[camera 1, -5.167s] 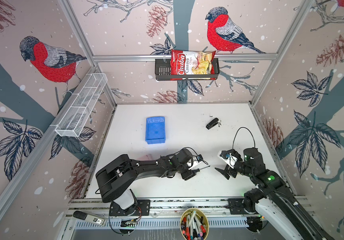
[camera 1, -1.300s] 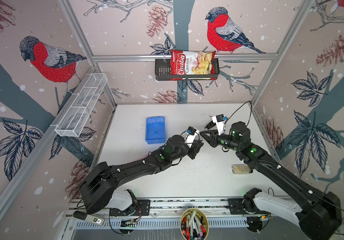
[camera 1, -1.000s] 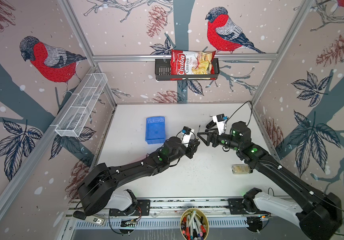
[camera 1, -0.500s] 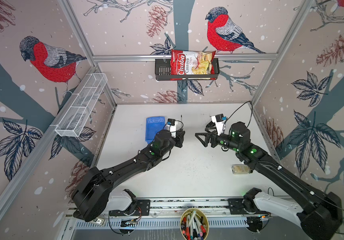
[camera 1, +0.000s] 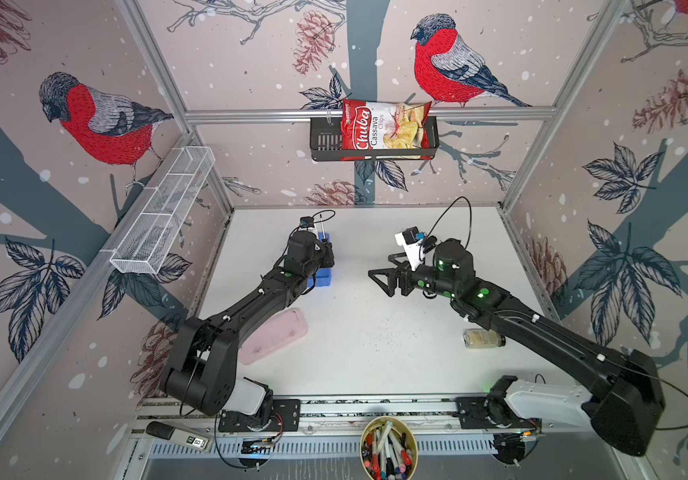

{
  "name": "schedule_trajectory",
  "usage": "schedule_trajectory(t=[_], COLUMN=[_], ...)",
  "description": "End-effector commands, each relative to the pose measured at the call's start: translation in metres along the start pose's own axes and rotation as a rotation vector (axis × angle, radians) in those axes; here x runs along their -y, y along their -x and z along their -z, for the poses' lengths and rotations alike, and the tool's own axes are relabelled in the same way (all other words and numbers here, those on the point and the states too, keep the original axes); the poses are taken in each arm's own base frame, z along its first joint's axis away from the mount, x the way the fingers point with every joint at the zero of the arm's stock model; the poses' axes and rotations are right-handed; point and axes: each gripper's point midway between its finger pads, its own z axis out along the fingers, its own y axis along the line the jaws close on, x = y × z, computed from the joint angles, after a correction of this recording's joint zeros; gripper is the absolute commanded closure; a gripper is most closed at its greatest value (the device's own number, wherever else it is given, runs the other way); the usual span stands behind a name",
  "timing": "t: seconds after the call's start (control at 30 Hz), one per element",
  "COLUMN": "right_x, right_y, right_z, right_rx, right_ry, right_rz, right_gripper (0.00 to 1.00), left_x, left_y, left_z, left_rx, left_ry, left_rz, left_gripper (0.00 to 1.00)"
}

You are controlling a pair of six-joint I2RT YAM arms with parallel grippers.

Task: Put the screwdriver in the bin
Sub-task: 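Carry the screwdriver into the blue bin with the left gripper while the right withdraws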

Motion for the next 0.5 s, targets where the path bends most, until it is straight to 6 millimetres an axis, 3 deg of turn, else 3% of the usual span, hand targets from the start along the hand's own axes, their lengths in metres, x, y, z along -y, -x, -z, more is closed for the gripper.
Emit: schedule_trajectory(t=[0.0,0.23,0.47], right_x=[-0.005,-0.005,-0.003], right_y=[0.008,0.002,-0.001], right_z=[-0.004,-0.007,-0.005], right_rx=[0.023,0.009,0.008], right_ry=[0.009,-0.001,-0.016], right_rz=[0.039,0.034,0.029], right_gripper=[0.00,0.00,0.00], left_x=[-0.026,-0.061,-0.081], left_y=[0.000,-0.016,-0.041], left_z=[-0.011,-0.039,-0.059], left_rx=[-0.064,-0.222,-0.359], left_ry=[0.099,0.227,0.303], left_rz=[-0.002,-0.040,-0.107], left_gripper=[1.00,1.00,1.00])
